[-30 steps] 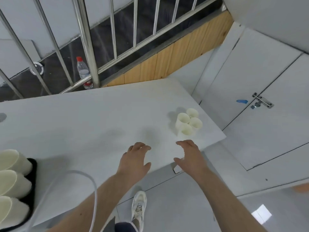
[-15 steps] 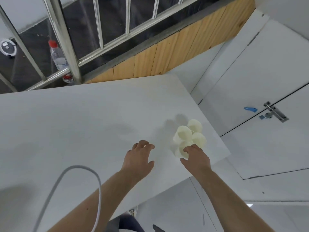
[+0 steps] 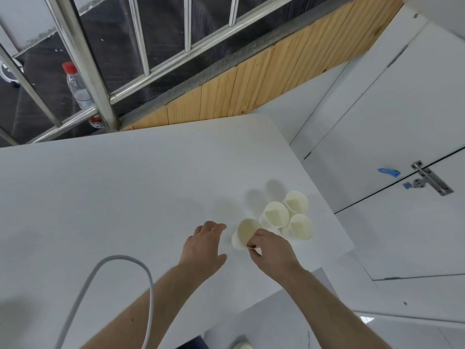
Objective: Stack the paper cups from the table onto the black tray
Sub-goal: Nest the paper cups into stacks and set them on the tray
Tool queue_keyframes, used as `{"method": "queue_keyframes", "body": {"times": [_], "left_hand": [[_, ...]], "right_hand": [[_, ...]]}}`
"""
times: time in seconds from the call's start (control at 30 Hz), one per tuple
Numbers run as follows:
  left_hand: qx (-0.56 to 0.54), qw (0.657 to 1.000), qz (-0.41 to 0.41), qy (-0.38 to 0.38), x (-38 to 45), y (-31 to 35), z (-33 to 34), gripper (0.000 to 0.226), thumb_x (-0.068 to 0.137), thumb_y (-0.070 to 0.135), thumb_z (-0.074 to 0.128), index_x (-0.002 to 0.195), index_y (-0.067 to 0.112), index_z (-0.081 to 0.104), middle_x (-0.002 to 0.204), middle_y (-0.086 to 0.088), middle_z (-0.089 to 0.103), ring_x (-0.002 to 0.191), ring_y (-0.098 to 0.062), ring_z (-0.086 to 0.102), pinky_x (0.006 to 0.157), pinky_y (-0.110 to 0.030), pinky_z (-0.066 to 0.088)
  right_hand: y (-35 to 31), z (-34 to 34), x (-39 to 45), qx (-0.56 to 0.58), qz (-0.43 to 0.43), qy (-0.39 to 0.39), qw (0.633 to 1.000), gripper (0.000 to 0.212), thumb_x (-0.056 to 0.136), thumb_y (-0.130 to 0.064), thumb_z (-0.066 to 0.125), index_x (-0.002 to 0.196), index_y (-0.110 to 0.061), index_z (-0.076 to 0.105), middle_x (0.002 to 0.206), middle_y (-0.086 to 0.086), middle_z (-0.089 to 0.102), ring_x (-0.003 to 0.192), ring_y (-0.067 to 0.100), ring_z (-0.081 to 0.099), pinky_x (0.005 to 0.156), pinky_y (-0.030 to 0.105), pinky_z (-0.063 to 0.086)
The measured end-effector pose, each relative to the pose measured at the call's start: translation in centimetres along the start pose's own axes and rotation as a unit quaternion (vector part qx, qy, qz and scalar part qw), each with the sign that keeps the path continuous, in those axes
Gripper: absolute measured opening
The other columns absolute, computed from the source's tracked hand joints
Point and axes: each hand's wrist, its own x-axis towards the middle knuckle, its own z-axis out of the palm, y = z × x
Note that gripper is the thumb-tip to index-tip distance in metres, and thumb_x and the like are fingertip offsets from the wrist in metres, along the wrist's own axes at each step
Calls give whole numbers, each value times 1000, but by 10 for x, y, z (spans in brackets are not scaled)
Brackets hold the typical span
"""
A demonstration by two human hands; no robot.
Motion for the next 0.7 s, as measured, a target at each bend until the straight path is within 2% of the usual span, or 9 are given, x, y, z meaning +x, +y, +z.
{"method": "queue_keyframes", "body": {"times": [0.2,0.27,0.37,0.43,0.53,0.6,0.7], "left_hand": [[-10,999,-34,8,-2,-12,4,71,83,31,66,144,29,28,141,8,38,125,-15,41,94,-28,44],[-14,999,-42,14,-3,-15,6,75,83,33,67,145,28,25,142,8,37,126,-15,41,94,-28,44],[-15,999,-34,32,-1,-14,7,82,82,36,68,147,24,20,143,6,35,128,-16,39,94,-27,44],[-8,999,-16,42,3,-10,8,85,81,38,68,148,23,18,146,6,31,130,-17,36,94,-27,45],[6,999,18,39,10,-1,9,89,78,40,71,148,25,18,148,8,26,133,-18,32,95,-30,45],[11,999,31,33,14,5,9,88,78,39,71,148,26,18,149,9,25,134,-17,30,96,-32,45],[15,999,34,31,18,10,10,81,81,33,67,147,27,21,148,11,28,133,-16,30,97,-32,44]], "right_hand": [[-14,14,18,-5,-118,-18,993,26,98,-19,50,113,-18,71,111,-4,59,105,13,52,79,20,39],[-15,17,19,3,-131,-16,991,26,97,-16,50,113,-15,70,114,-4,58,108,13,51,81,18,36],[-13,16,19,17,-134,-9,991,26,95,-14,52,117,-15,67,121,-6,53,108,12,52,81,20,42],[-9,11,17,22,-129,2,991,28,93,-14,55,120,-16,65,124,-8,50,103,11,55,76,20,44],[4,-1,14,30,-83,64,994,29,89,-17,61,118,-19,65,121,-9,51,90,10,61,65,23,50],[16,-12,15,11,2,95,995,32,92,-24,59,124,-21,60,127,-8,48,94,12,62,69,27,53],[32,-24,22,-43,121,53,990,38,95,-32,54,131,-19,50,135,-4,43,102,18,62,74,29,51]]}}
